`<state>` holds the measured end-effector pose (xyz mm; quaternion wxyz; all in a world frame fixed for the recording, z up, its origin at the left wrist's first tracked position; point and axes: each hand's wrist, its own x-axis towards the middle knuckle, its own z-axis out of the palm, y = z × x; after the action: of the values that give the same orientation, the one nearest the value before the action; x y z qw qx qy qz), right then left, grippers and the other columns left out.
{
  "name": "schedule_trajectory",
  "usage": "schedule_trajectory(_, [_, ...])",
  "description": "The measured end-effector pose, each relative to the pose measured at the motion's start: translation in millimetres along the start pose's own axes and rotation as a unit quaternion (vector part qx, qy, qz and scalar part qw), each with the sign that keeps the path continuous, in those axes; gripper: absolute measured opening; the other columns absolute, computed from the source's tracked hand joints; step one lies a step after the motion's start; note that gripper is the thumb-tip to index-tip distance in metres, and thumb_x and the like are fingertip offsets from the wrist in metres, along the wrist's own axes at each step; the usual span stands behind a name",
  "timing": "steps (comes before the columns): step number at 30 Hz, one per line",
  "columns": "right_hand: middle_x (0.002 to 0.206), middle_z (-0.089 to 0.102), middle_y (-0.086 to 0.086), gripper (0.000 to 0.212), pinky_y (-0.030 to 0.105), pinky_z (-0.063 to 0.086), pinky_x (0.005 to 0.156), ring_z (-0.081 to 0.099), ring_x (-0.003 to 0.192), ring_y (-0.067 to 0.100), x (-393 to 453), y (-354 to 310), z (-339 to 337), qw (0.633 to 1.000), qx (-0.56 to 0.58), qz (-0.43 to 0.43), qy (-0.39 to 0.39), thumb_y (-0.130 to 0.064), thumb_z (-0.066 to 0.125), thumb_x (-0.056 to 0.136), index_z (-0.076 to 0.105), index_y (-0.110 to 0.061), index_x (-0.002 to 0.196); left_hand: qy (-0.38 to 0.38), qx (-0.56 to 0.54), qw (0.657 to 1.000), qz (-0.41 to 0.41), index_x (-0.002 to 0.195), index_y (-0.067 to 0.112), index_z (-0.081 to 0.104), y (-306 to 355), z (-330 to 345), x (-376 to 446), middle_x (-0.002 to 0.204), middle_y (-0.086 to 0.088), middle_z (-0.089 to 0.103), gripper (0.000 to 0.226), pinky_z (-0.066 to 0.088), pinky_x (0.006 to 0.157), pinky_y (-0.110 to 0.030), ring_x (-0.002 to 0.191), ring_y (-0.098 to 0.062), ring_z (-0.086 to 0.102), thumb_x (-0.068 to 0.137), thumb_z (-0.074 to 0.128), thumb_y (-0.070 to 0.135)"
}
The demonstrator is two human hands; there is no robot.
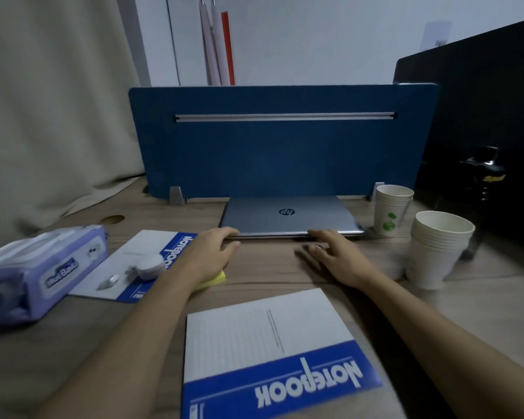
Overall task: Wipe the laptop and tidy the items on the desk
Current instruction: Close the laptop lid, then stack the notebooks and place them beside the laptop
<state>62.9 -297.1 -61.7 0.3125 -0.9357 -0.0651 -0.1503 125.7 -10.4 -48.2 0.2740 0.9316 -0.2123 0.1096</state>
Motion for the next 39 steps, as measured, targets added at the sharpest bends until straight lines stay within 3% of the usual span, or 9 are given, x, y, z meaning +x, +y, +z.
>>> schedule_trajectory(9, [0.122, 0.065, -0.009, 0.056, 0.035, 0.046, 0.104, 0.060, 0.112, 0.003, -63, -34, -14, 0.985, 0.116, 0.013, -0.126, -0.039, 0.067, 0.087, 0.050, -0.022, 0.137, -0.024, -0.054, 0.998, 0.004, 0.112, 0.044, 0.060, 20, -17, -85, 0.115, 0.015, 0.063, 0.025, 0.051, 0.088, -0.034, 0.104, -0.005, 0.058, 0.092, 0.049, 0.055])
schedule_trajectory(13, [0.130, 0.057, -0.012, 0.069, 0.037, 0.044, 0.103, 0.054, 0.117, 0.008, -87, -52, -19, 0.982, 0.022, 0.006, -0.187, -0.057, 0.073, 0.073, 0.051, -0.034, 0.134, -0.115, -0.052, 0.992, -0.004, 0.109, 0.048, 0.057, 31, -22, -126, 0.114, 0.020, 0.057, 0.043, 0.047, 0.092, -0.039, 0.110, -0.006, 0.053, 0.079, 0.045, 0.077])
schedule_trajectory(17, [0.130, 0.048, -0.007, 0.068, 0.034, 0.044, 0.095, 0.049, 0.114, 0.013, -103, -73, -21, 0.974, -0.069, -0.015, -0.216, -0.056, 0.073, 0.073, 0.050, -0.033, 0.132, -0.100, 0.041, 0.994, -0.033, 0.123, 0.048, 0.050, 35, -26, -153, 0.115, 0.022, 0.044, 0.082, 0.040, 0.095, -0.043, 0.114, -0.007, 0.038, 0.056, 0.045, 0.094])
schedule_trajectory(22, [0.111, 0.053, -0.006, 0.061, 0.026, 0.041, 0.072, 0.051, 0.092, 0.011, -108, -106, -22, 0.951, -0.142, 0.044, -0.270, -0.047, 0.076, 0.074, 0.048, -0.028, 0.125, -0.065, 0.027, 0.995, -0.063, 0.096, 0.050, 0.053, 34, -31, -169, 0.098, 0.031, 0.047, 0.066, 0.044, 0.079, -0.036, 0.098, 0.000, 0.044, 0.046, 0.056, 0.093])
schedule_trajectory(26, [0.099, 0.060, -0.005, 0.034, 0.024, 0.039, 0.063, 0.054, 0.081, 0.009, -108, -124, -19, 0.931, -0.168, 0.062, -0.317, -0.041, 0.071, 0.083, 0.055, -0.023, 0.107, -0.062, 0.021, 0.995, -0.078, 0.087, 0.046, 0.051, 30, -32, -177, 0.098, 0.027, 0.052, 0.062, 0.049, 0.074, -0.034, 0.091, 0.001, 0.051, 0.046, 0.057, 0.092])
schedule_trajectory(30, [0.096, 0.060, -0.001, 0.019, 0.028, 0.042, 0.071, 0.055, 0.084, 0.014, -107, -128, -10, 0.957, -0.142, 0.032, -0.249, -0.036, 0.066, 0.088, 0.053, -0.025, 0.097, -0.065, 0.015, 0.994, -0.086, 0.096, 0.042, 0.052, 25, -37, -176, 0.106, 0.019, 0.049, 0.062, 0.047, 0.071, -0.031, 0.092, -0.002, 0.052, 0.054, 0.056, 0.088])
schedule_trajectory(34, [0.086, 0.061, -0.005, 0.012, 0.026, 0.040, 0.063, 0.058, 0.080, 0.011, -105, -117, 2, 0.986, -0.032, 0.021, -0.159, -0.032, 0.064, 0.090, 0.053, -0.027, 0.087, -0.013, -0.185, 0.976, -0.118, 0.118, 0.046, 0.046, 13, -50, -174, 0.108, 0.014, 0.060, 0.042, 0.054, 0.063, -0.029, 0.091, -0.007, 0.065, 0.082, 0.063, 0.058])
schedule_trajectory(36, [0.086, 0.061, -0.003, 0.012, 0.029, 0.042, 0.062, 0.059, 0.080, 0.014, -100, -109, 10, 0.994, 0.020, 0.038, -0.103, -0.030, 0.063, 0.091, 0.054, -0.022, 0.088, 0.060, -0.213, 0.970, -0.100, 0.125, 0.042, 0.046, 3, -56, -171, 0.115, 0.014, 0.057, 0.037, 0.051, 0.069, -0.024, 0.102, -0.006, 0.060, 0.091, 0.061, 0.041])
schedule_trajectory(39, [0.086, 0.065, 0.004, 0.012, 0.037, 0.049, 0.067, 0.062, 0.080, 0.022, -86, -95, 23, 0.989, 0.126, 0.076, 0.002, -0.022, 0.062, 0.093, 0.054, -0.018, 0.085, 0.145, -0.109, 0.980, -0.077, 0.130, 0.029, 0.050, -22, -64, -163, 0.127, 0.010, 0.053, 0.038, 0.042, 0.089, -0.025, 0.118, -0.009, 0.047, 0.093, 0.061, 0.029])
